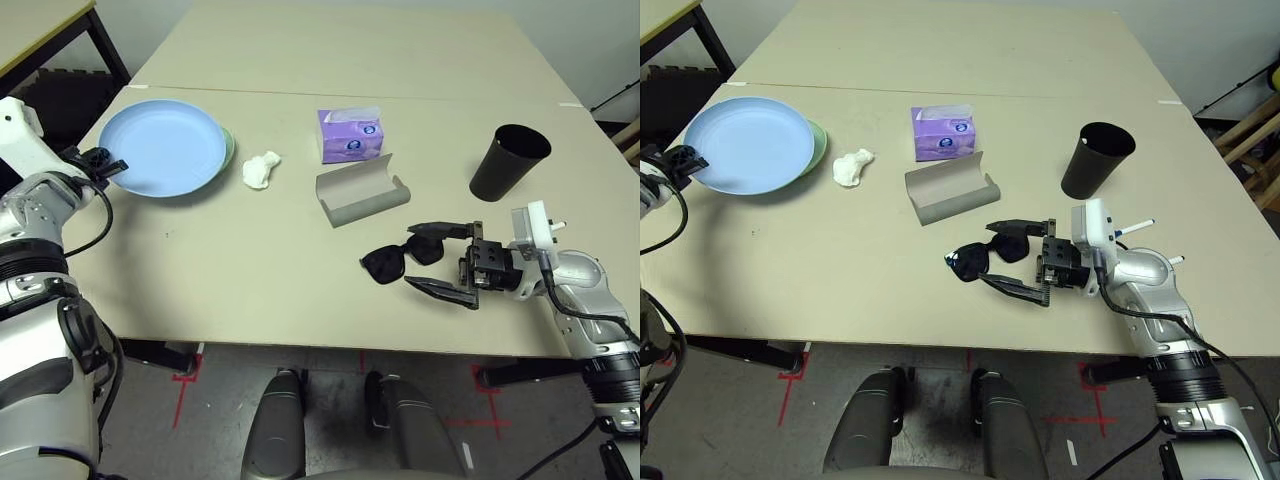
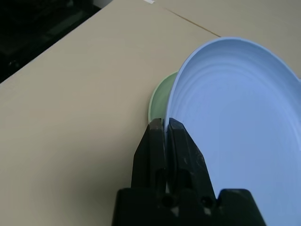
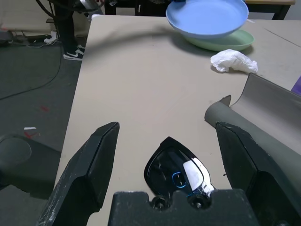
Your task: Organize and tidy the items on the table.
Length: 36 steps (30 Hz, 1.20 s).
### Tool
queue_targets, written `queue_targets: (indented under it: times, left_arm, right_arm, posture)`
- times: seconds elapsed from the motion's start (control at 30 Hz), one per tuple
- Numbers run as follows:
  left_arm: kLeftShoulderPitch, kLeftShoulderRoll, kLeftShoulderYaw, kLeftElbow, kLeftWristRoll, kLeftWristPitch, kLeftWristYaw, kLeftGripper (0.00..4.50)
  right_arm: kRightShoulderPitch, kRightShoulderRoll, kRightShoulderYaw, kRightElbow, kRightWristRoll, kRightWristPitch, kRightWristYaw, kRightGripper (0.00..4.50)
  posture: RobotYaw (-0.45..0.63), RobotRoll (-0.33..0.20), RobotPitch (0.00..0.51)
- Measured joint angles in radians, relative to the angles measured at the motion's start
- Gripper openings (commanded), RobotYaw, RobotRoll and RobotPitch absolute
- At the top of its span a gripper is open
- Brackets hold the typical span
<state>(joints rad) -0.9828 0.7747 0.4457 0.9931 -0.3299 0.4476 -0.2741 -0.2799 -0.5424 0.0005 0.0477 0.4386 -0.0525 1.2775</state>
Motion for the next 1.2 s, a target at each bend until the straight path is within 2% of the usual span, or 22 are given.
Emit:
queue_targets:
  times: [0.33, 0.9, 1.2]
  left_arm:
    - [-0.068, -0.06, -0.001, 0.052, 0.007, -0.068, 0.059, 0.02]
    - [-0.104, -0.076, -0.005, 0.119, 0.017, -0.134, 0.085, 0.02]
    - [-0.105, -0.083, -0.007, 0.125, 0.018, -0.138, 0.084, 0.02]
  right_arm:
    - [0.004, -0.001, 0.0, -0.004, 0.0, 0.008, -0.005, 4.5]
    - [0.005, -0.001, 0.0, -0.005, 0.0, 0.01, -0.01, 4.5]
    - [-0.002, 0.013, -0.016, 0.003, 0.002, 0.024, -0.109, 4.5]
  posture:
    - [0.15, 0.0, 0.162]
    - [0.15, 0.0, 0.158]
    - [0.15, 0.0, 0.159]
